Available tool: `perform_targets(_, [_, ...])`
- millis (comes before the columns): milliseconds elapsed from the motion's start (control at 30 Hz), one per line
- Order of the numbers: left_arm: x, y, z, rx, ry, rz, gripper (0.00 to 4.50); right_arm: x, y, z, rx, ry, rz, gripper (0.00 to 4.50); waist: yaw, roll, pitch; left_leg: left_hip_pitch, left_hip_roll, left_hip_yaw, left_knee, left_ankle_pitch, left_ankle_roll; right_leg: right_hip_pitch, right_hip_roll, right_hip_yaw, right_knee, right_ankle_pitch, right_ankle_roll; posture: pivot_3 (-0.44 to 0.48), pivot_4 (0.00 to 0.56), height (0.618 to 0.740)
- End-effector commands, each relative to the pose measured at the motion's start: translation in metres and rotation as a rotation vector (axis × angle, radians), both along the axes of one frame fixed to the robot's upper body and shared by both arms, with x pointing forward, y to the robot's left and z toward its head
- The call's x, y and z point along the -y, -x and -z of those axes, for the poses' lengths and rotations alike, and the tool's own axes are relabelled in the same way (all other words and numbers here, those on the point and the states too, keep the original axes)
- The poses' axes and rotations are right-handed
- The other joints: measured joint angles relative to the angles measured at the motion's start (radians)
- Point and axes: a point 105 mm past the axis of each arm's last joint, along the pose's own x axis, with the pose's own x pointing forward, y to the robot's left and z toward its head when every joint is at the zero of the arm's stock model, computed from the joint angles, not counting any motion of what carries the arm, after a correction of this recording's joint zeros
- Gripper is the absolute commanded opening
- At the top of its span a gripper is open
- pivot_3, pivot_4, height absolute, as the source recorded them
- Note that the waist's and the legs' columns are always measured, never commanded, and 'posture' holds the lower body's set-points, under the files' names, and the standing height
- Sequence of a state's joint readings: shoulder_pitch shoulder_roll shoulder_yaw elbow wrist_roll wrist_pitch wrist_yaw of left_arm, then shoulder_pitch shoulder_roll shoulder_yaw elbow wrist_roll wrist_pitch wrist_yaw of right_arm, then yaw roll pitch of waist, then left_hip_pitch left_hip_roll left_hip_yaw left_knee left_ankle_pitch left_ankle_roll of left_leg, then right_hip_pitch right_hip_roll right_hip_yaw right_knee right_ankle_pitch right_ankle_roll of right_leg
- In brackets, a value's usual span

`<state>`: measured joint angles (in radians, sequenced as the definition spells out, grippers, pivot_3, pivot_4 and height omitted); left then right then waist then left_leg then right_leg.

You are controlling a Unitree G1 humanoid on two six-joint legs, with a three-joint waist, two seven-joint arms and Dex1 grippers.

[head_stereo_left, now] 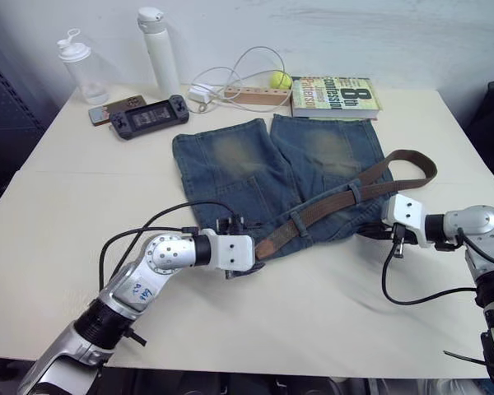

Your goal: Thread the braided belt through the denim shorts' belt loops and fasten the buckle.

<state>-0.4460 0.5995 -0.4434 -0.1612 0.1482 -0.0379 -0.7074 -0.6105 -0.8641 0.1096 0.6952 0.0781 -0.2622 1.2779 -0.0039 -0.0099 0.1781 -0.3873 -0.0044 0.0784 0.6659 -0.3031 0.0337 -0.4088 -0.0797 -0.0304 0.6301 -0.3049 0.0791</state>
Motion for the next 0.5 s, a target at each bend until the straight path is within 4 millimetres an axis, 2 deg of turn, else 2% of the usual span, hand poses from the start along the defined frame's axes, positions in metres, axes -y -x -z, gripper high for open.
perform_targets(33, [0.002,-0.003,-0.001,0.106,-0.042,0.035,4.31,0.002,0.001,-0.007,0.007,-0.008,0.002,0.08,0.000,0.000,0.000,0.000,0.000,0.000,0.000,0.000,0.000,0.000,0.000,0.000,0.000,0.000,0.000,0.000,0.150,0.708])
perform_targets(133, [0.003,-0.009,-0.005,0.179,-0.037,0.029,4.31,0.005,0.001,-0.007,0.003,-0.003,0.017,0.08,0.001,0.000,0.000,0.000,0.000,0.000,0.000,0.000,0.000,0.000,0.000,0.000,0.001,0.000,0.000,0.000,0.150,0.708])
perform_targets(267, [0.002,-0.017,-0.021,0.271,0.019,-0.004,4.31,0.009,0.004,-0.001,-0.019,0.005,0.032,0.08,0.001,0.000,0.000,0.000,0.000,0.000,0.001,0.000,0.000,0.000,0.000,0.000,0.001,0.000,0.000,0.000,0.150,0.708])
perform_targets(400, [0.002,-0.019,-0.035,0.312,0.074,-0.017,4.31,0.007,0.006,0.002,-0.032,-0.008,0.033,0.08,0.002,0.000,0.000,0.000,0.000,0.000,0.001,0.000,0.001,0.000,0.000,0.000,0.002,0.000,0.000,0.000,0.150,0.708])
perform_targets(500, [0.002,-0.020,-0.036,0.316,0.084,-0.025,4.31,0.006,0.006,0.004,-0.041,-0.007,0.036,0.08,0.002,0.000,0.000,0.000,0.000,0.000,0.001,0.000,0.001,0.000,0.000,0.000,0.002,0.000,0.000,0.000,0.150,0.708])
